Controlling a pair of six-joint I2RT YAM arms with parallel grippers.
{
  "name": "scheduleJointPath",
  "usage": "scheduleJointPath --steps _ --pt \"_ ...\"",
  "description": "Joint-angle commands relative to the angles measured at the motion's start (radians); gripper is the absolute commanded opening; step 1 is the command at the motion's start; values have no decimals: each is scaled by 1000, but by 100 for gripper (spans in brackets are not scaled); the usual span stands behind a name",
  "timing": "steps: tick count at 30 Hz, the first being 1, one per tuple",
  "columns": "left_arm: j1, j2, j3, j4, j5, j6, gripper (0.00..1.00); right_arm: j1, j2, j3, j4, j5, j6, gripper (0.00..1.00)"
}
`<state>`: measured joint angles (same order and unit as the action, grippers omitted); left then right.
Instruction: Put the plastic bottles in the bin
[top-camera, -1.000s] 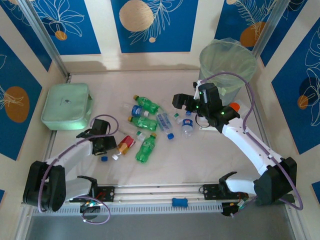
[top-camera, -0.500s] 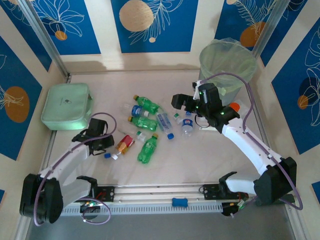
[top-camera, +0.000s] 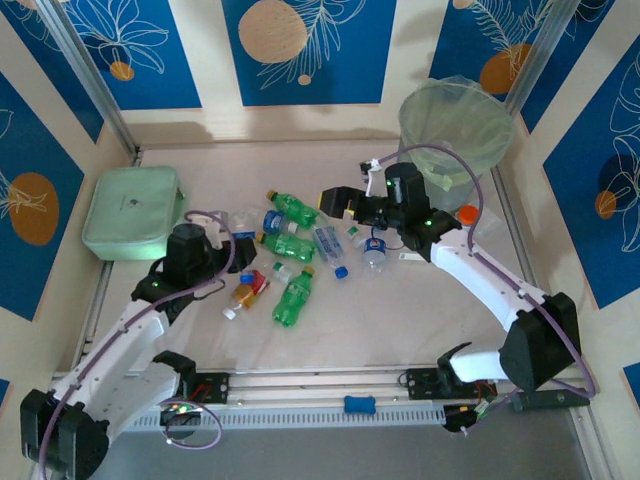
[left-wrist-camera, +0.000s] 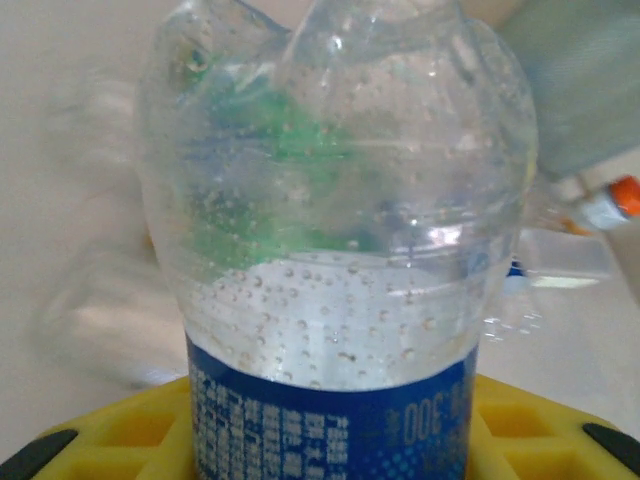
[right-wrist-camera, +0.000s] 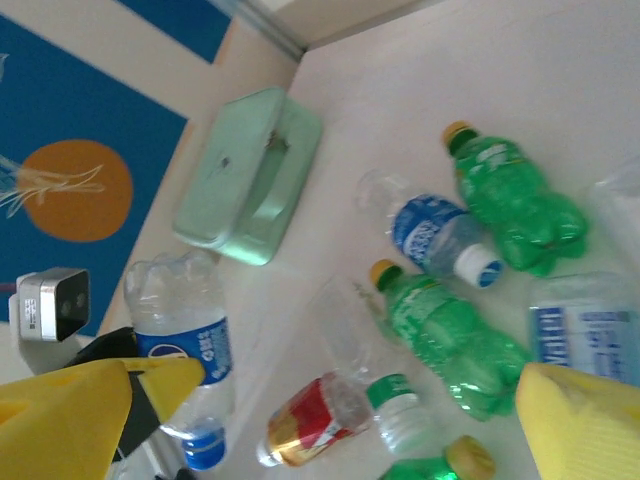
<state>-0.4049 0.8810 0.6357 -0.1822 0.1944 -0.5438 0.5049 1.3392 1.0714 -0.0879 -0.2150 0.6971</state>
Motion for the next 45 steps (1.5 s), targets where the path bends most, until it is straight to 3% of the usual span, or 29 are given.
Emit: scheduleJointPath --steps 1,12,28,32,36,40,45 --pt "-80 31 13 159 16 17 43 31 33 -13 116 -120 54 100" --pt "-244 145 56 248 -36 68 43 121 132 24 180 -182 72 93" --pt "-290 170 64 257 -53 76 43 182 224 42 215 -200 93 77" --pt "-291 168 63 259 -54 76 44 182 224 39 210 -189 87 63" --pt "-293 167 59 260 -60 77 53 179 224 41 197 -173 77 54" --pt "-292 158 36 268 -92 69 77 164 230 47 188 -120 49 53" --pt "-293 134 10 269 -147 45 87 122 242 91 119 1 -34 53"
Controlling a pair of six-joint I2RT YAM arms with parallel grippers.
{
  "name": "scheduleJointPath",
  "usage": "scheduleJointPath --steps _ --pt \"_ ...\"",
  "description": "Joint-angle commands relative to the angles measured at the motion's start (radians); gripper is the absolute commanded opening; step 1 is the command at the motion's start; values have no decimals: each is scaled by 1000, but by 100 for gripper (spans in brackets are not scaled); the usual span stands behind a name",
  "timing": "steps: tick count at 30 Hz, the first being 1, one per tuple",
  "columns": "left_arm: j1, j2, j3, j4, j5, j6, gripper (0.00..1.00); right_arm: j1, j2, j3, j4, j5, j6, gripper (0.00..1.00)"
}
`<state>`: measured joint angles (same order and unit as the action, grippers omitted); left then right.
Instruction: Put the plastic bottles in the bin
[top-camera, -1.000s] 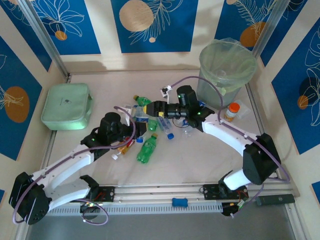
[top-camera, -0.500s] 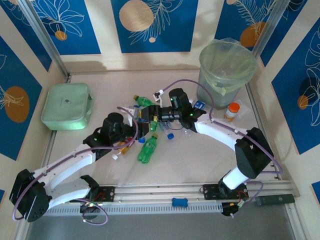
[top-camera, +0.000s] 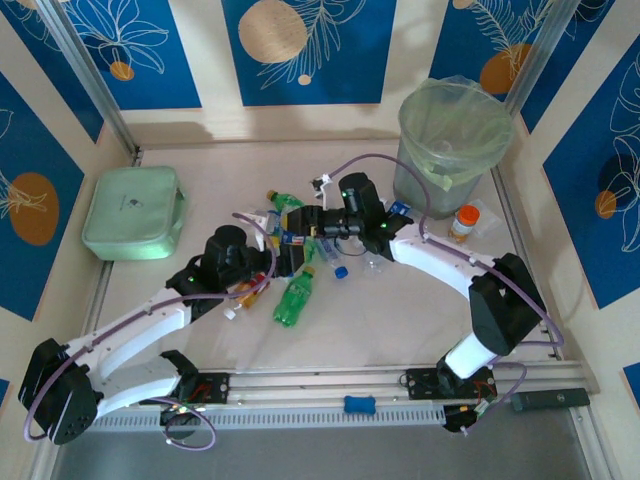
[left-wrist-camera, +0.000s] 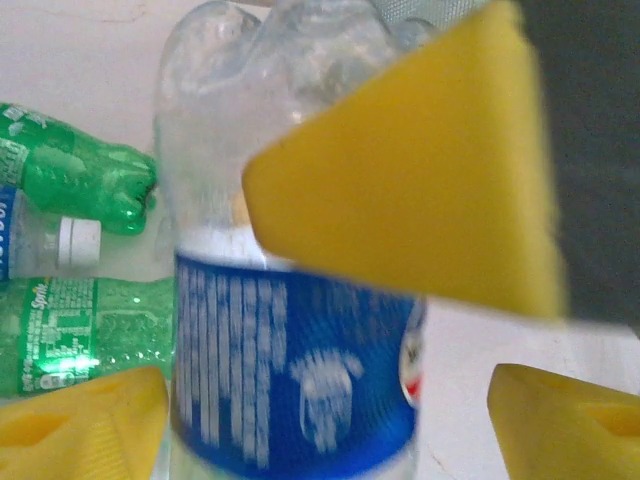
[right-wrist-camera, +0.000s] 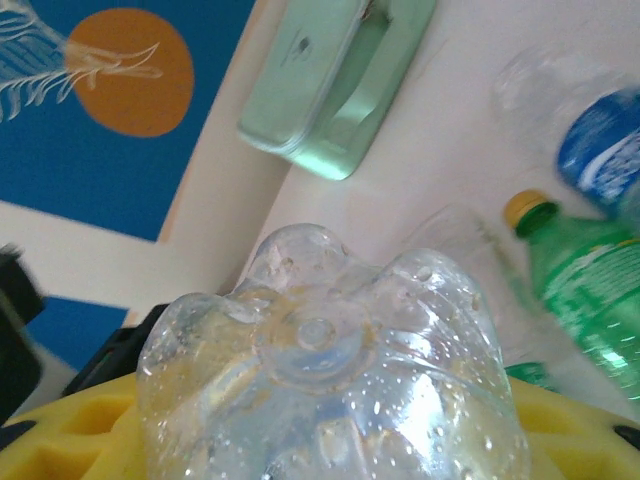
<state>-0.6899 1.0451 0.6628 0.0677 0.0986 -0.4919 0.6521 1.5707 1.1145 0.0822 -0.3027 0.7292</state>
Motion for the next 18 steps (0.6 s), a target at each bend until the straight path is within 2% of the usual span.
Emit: scheduleJointPath --steps 1,4,7,9,13,18 --pt "-8 -43 -23 10 -75 -10 90 -38 9 59 -70 106 -87 53" --pt "-6 -83 -50 -20 -181 -24 100 -75 -6 86 -131 161 -152 52" --pt "-7 -110 -91 -6 -286 -57 99 -119 -40 114 -185 221 -205 52" --pt "-6 -112 -110 22 -318 -85 99 -154 -59 136 -211 244 -229 50" --pt "-7 -74 -113 75 -316 -101 99 -235 -96 223 -289 283 -285 49" --pt "-6 -29 -85 66 -289 -86 99 -325 -117 376 -404 370 -379 50"
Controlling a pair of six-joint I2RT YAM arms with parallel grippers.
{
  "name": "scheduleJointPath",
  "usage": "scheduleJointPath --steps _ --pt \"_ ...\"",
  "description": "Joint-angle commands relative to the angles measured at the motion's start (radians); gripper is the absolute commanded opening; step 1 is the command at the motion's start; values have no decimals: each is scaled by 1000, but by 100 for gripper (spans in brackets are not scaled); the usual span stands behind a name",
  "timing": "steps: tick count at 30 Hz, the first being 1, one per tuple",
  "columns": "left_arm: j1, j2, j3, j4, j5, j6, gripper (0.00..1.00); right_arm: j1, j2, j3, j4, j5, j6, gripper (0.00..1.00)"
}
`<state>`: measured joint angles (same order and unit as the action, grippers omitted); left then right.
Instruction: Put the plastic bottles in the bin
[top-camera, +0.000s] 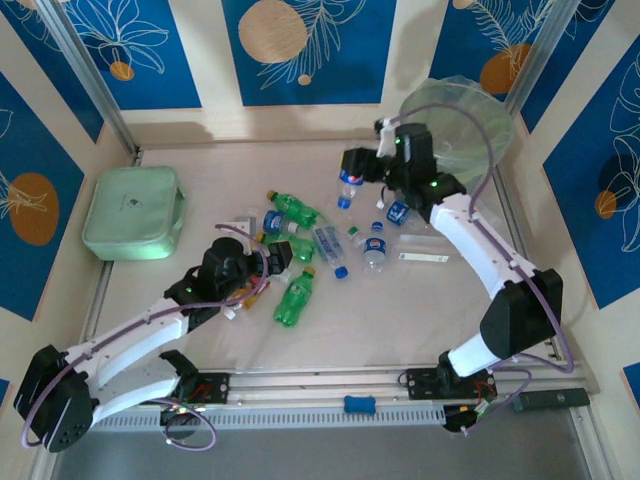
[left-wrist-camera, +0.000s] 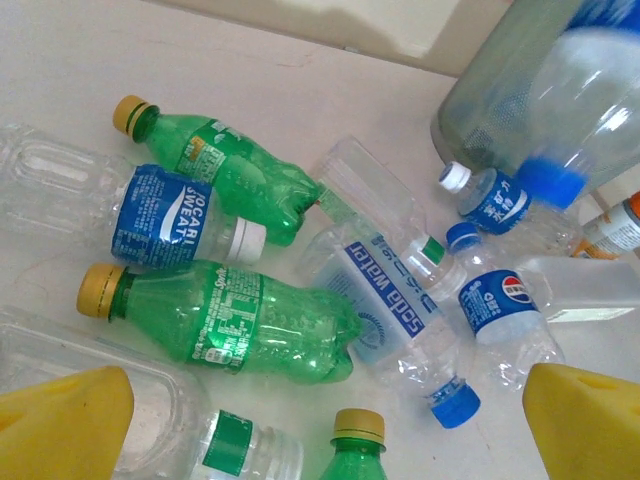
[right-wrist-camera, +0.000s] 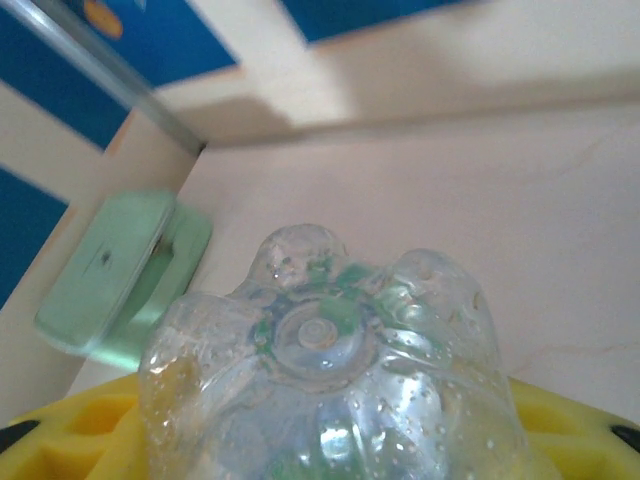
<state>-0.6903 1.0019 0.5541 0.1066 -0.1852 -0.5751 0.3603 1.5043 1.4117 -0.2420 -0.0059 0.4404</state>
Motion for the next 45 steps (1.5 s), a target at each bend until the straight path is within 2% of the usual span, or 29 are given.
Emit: scheduleJointPath --steps 1,6,15,23,32,40,45 --pt "-6 19 32 19 7 5 99 -51 -54 111 -95 92 -111 50" --pt "-6 21 24 -6 29 14 99 -130 -43 246 -107 188 -199 50" --pt "-6 25 18 -33 29 32 99 -292 83 443 -111 277 -241 50" --pt "-6 50 28 -22 29 30 99 -378 229 567 -244 258 -217 50" --pt "-6 16 16 -63 14 27 99 -406 393 629 -387 184 -177 51" --pt "-6 -22 0 -80 -12 22 99 -407 479 709 -470 158 -157 59" --pt "-6 -20 -1 -78 -11 18 99 -406 472 744 -487 160 -157 79"
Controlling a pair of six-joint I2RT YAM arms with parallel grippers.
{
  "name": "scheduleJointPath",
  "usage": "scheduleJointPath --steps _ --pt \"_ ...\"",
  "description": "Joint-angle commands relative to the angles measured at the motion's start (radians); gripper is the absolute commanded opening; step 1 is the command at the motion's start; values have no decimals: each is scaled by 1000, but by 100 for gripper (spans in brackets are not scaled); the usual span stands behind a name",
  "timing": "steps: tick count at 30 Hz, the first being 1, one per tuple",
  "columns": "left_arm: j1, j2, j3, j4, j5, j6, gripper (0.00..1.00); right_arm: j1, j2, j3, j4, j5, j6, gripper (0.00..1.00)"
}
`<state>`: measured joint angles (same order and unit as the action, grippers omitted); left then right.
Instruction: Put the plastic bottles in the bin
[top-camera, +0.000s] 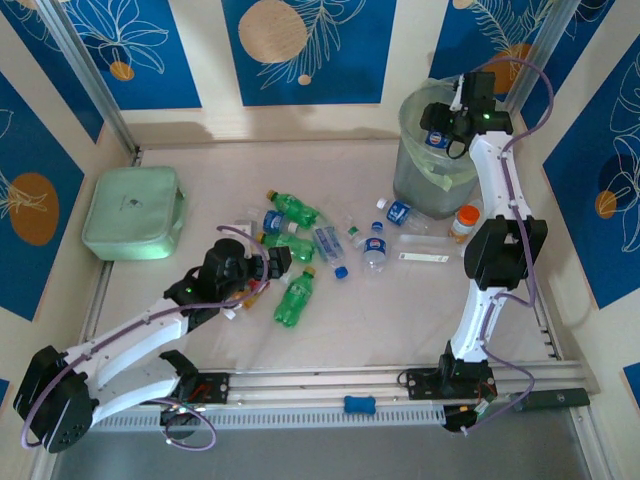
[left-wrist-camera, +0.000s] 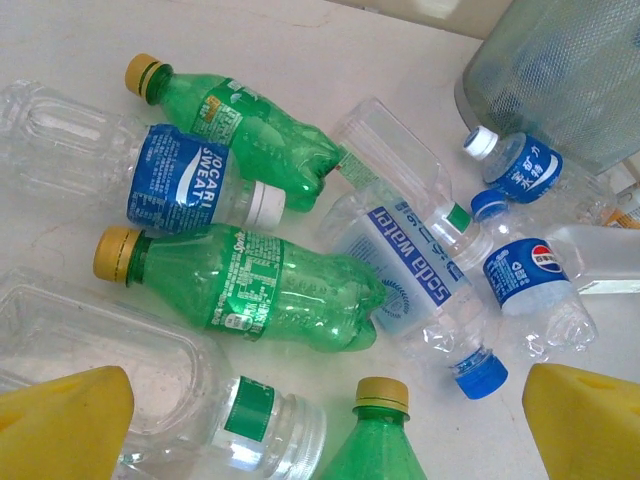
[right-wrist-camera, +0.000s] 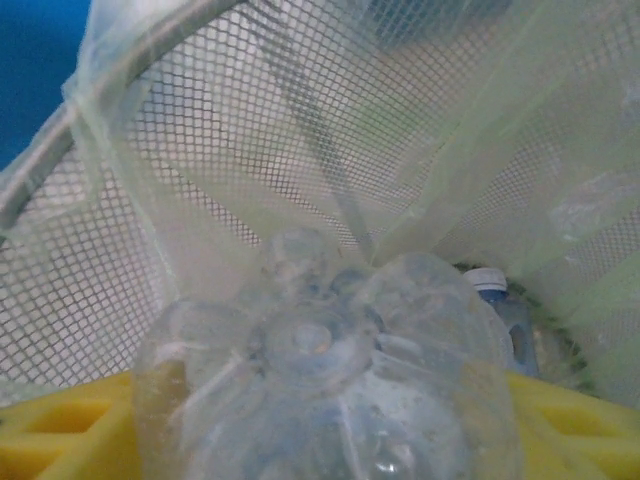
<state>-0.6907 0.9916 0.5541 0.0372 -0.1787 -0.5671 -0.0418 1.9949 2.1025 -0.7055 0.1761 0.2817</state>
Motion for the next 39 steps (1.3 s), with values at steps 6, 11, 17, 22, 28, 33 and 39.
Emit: scheduleJointPath --steps 6,11,17,22,28,33,39 --pt "-5 -5 -2 0 -22 3 99 5 -78 77 -41 -20 -1 90" --pt "-6 -3 -6 9 -15 6 99 27 -180 32 -33 -20 22 93" --pt "-6 1 -11 16 -26 10 99 65 -381 -163 17 -33 48 94" --pt "-4 -1 -21 31 -51 20 99 81 -596 -426 93 -74 128 94" --pt "17 -2 -54 76 -75 -8 99 111 -825 -767 134 -93 271 94" --pt "63 -19 -71 50 -74 -50 99 147 -934 -1006 141 -87 406 94" --pt "140 -92 -115 -8 -75 -110 99 152 -930 -1188 193 -104 574 93"
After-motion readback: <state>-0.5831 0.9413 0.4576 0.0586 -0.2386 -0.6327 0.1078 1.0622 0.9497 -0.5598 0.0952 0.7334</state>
